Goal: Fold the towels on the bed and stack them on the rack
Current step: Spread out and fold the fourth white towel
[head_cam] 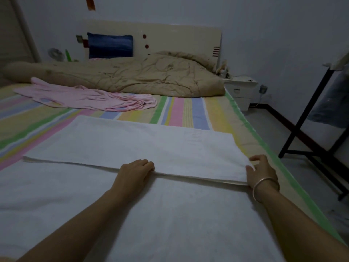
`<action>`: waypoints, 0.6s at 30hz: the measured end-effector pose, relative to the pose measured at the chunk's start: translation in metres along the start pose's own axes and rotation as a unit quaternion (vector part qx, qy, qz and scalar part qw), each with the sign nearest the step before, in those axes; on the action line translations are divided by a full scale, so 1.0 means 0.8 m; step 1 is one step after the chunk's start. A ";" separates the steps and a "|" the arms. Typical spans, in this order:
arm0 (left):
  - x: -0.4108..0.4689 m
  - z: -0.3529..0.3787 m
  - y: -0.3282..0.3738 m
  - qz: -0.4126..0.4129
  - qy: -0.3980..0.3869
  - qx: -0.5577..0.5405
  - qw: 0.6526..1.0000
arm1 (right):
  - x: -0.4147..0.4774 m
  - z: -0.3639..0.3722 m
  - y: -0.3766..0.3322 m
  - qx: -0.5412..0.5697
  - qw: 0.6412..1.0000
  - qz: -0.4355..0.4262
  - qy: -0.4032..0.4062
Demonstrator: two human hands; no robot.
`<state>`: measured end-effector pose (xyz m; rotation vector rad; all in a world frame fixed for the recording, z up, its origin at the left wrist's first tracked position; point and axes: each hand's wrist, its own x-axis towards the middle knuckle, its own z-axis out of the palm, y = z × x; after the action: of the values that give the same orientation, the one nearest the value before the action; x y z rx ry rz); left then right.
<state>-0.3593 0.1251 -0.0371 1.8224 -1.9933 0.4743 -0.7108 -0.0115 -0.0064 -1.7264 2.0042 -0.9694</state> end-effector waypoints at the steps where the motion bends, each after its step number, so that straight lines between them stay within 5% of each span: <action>1: -0.006 0.002 0.002 -0.003 -0.019 -0.005 1.000 | -0.003 0.002 0.005 -0.030 0.999 0.005 -0.019; 5: -0.032 0.000 0.010 -0.047 -0.059 -0.064 0.995 | -0.022 0.001 0.011 -0.149 0.988 -0.023 -0.045; 8: -0.065 -0.015 0.019 -0.061 -0.179 -0.103 0.977 | -0.053 0.009 -0.007 -0.195 0.968 -0.159 -0.016; 11: -0.099 -0.032 0.032 -0.048 -0.229 -0.074 0.969 | -0.118 0.026 -0.043 -0.142 0.935 -0.310 -0.094; 14: -0.135 -0.055 0.041 -0.033 -0.241 -0.080 0.967 | -0.206 0.053 -0.064 -0.122 0.863 -0.449 -0.198; 18: -0.183 -0.087 0.022 -0.018 -0.237 -0.091 0.967 | -0.287 0.063 -0.084 -0.126 0.765 -0.524 -0.352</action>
<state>-0.3623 0.2875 -0.0501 1.9817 -2.2053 -0.1765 -0.5794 0.1915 -0.0399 -2.8427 0.6039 -0.1266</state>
